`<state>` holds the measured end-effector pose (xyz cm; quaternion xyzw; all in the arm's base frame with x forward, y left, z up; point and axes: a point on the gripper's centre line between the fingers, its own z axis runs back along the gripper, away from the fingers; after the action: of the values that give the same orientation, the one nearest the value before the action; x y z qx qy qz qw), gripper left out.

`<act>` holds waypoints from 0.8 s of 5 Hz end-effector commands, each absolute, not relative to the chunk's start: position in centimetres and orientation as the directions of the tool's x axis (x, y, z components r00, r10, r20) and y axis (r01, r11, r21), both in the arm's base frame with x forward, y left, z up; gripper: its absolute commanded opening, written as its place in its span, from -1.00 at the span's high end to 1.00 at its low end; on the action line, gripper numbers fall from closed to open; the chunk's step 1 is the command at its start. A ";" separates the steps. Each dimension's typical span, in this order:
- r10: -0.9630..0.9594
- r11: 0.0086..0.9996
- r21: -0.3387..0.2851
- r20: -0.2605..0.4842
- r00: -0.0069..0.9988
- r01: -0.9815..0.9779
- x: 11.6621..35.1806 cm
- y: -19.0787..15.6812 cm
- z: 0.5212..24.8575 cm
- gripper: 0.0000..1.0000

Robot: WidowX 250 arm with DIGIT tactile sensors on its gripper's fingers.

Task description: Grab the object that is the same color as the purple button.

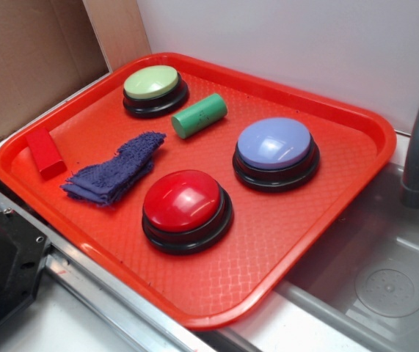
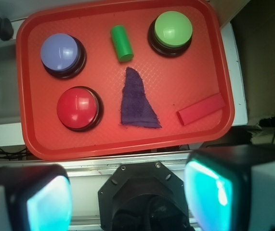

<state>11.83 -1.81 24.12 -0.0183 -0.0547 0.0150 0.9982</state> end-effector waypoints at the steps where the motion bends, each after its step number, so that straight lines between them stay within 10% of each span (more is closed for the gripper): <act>1: 0.032 0.999 -0.038 0.109 0.994 -0.028 11.8 -1.8 24.1 -1.00; 4: 0.157 0.987 -0.016 0.223 0.962 -0.157 16.8 -0.6 15.0 -1.00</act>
<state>16.38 -0.83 14.20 -0.0002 -0.0940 0.0843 0.9920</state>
